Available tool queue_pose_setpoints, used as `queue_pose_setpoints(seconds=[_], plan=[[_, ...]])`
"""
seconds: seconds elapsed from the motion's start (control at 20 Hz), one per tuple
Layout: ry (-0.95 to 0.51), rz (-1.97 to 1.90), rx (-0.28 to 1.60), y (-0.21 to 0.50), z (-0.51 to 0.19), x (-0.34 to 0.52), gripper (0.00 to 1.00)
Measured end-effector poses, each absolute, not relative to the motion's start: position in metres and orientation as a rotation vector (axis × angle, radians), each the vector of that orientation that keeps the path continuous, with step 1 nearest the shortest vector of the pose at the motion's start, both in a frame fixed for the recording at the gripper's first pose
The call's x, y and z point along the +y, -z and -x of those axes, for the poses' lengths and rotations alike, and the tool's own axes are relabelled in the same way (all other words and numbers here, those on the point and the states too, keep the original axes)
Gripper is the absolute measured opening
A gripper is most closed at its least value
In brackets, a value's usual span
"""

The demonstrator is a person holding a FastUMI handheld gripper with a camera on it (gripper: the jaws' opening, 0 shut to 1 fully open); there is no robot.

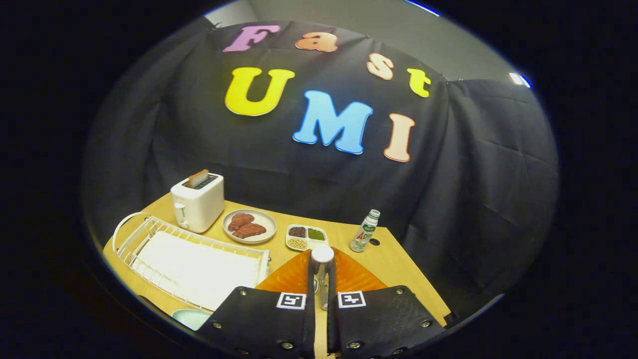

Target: Take the plate from the dish rack, then take the spoon from the basket and place it into the plate.

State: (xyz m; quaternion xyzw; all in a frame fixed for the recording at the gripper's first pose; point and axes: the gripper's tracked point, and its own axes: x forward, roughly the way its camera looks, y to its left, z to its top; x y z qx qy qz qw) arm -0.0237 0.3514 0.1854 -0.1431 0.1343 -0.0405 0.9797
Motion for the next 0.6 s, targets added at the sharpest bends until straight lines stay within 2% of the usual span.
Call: queue_pose_setpoints(seconds=[0.35,0.6], plan=[[-0.163,0.309,0.313,-0.154,0.096,0.455,0.09],[-0.234,0.271,0.405,-0.109,0.124,0.482,0.09]])
